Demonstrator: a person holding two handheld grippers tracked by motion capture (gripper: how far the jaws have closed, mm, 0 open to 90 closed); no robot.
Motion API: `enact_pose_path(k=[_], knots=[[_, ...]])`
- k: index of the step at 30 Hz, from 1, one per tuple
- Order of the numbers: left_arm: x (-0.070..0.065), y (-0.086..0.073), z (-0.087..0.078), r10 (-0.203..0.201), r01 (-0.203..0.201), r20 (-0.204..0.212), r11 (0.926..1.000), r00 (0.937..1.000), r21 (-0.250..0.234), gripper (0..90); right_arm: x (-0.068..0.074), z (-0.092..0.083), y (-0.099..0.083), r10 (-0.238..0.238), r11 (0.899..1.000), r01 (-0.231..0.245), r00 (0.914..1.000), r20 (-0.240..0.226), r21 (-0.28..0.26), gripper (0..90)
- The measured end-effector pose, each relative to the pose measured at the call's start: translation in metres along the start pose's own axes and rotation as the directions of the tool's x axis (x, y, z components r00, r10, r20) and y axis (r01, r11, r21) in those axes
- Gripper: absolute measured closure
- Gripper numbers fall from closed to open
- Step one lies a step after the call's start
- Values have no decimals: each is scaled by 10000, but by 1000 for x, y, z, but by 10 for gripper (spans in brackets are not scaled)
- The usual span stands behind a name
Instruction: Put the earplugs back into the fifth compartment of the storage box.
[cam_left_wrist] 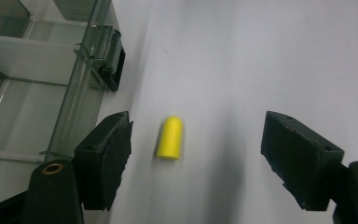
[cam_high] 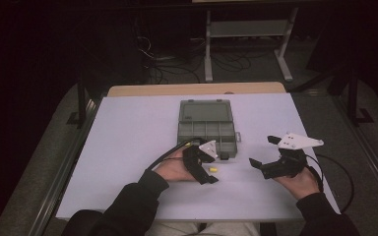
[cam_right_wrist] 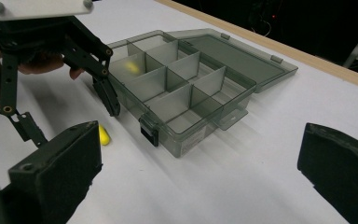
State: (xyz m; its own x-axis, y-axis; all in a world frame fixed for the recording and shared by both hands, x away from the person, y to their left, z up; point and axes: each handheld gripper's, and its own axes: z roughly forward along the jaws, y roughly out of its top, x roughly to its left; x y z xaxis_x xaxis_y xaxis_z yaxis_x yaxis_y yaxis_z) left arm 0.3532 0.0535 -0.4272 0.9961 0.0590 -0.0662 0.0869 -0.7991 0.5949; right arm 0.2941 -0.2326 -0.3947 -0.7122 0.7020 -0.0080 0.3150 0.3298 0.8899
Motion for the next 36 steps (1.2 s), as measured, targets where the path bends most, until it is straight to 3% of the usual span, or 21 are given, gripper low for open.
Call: enact_pose_path(k=[12, 27, 34, 36], knots=[[10, -7, 2, -119, 119, 58, 9999, 9999, 62, 415, 0, 0, 0, 8, 10000, -8, 10000, -5, -13, 0], [12, -8, 4, -88, 89, -342, 9999, 9994, 49, 784, 1, 0, 0, -18, 10000, 18, 10000, 10, -4, 0], [6, -3, -1, 209, -206, -453, 9998, 9988, 86, 827, 0, 0, 0, 8, 10000, -8, 10000, 28, -30, 0], [6, -3, -5, 90, -90, -402, 10000, 9992, 16, 827, 0, 0, 0, 0, 10000, 0, 10000, 19, -3, 0]])
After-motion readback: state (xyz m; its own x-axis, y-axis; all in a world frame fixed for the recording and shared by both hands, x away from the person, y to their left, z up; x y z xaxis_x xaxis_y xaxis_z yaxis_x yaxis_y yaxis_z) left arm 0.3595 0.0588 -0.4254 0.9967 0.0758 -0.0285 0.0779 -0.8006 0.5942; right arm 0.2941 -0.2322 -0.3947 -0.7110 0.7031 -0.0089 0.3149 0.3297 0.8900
